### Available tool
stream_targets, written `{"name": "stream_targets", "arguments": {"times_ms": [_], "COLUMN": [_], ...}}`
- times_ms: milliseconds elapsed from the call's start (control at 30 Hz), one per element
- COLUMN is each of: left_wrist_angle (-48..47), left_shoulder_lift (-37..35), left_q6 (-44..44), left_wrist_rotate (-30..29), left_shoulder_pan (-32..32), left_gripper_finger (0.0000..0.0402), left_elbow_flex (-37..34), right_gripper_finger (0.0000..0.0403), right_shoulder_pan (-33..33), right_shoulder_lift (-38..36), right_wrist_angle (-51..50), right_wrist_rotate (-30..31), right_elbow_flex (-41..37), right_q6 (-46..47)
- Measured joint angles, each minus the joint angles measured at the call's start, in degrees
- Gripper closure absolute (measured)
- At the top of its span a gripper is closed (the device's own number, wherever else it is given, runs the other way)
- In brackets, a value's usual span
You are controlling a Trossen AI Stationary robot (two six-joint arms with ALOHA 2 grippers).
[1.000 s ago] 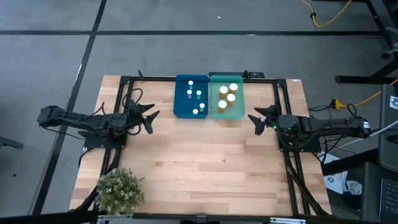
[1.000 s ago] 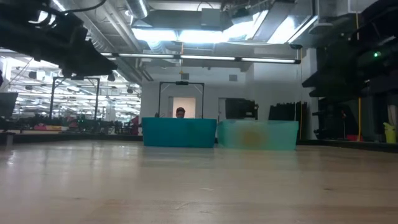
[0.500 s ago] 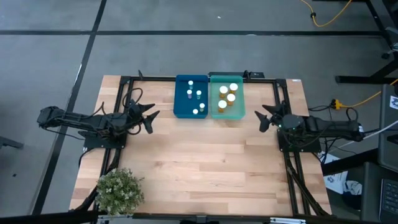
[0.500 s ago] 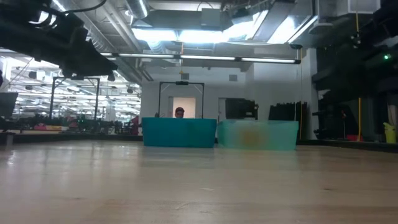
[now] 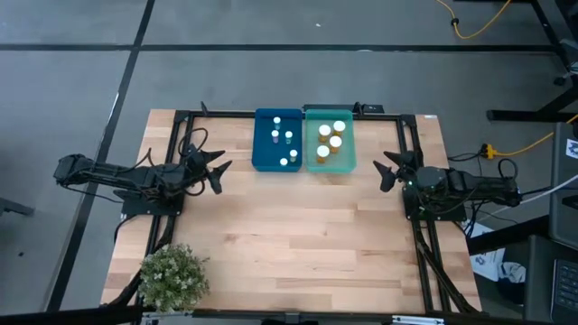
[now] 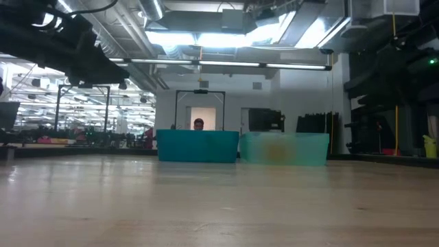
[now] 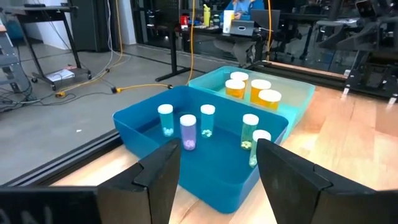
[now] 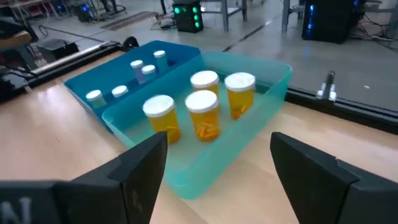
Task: Pick and place medicine bottles into bin by pill shape (circle, oval)
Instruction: Return to Home Position
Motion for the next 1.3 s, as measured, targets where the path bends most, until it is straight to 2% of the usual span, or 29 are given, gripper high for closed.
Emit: {"name": "stream_targets", "arguments": {"times_ms": [67, 200, 333, 567, 733, 1300], "left_wrist_angle": [-0.18, -0.19, -0.22, -1.17, -1.02, -0.99], "left_shoulder_lift": [0.00, 0.00, 0.00, 0.07, 0.07, 0.07], "left_q6": [0.00, 0.42, 0.46, 2.01, 4.86, 4.93], "left_wrist_rotate": [0.00, -0.22, -0.30, -0.33, -0.75, -1.07], "left_shoulder_pan": [0.00, 0.00, 0.00, 0.00, 0.02, 0.00], "left_gripper_finger": [0.0200, 0.0200, 0.0200, 0.0200, 0.0200, 0.0200], "left_elbow_flex": [0.00, 0.00, 0.00, 0.00, 0.00, 0.00], "right_gripper_finger": [0.0116, 0.0116, 0.0116, 0.0116, 0.0116, 0.0116], "right_shoulder_pan": [0.00, 0.00, 0.00, -0.02, -0.02, -0.02], "right_shoulder_lift": [0.02, 0.01, 0.37, 0.39, 0.39, 0.39], "right_wrist_angle": [3.08, 11.12, 16.22, 16.23, 16.36, 16.27], "right_wrist_rotate": [-0.37, -7.96, -12.14, -12.11, -12.15, -13.14], "right_elbow_flex": [-0.87, -2.58, -4.29, -4.30, -4.30, -4.30], "right_q6": [-2.33, -11.22, -15.74, -19.82, -19.00, -20.07]}}
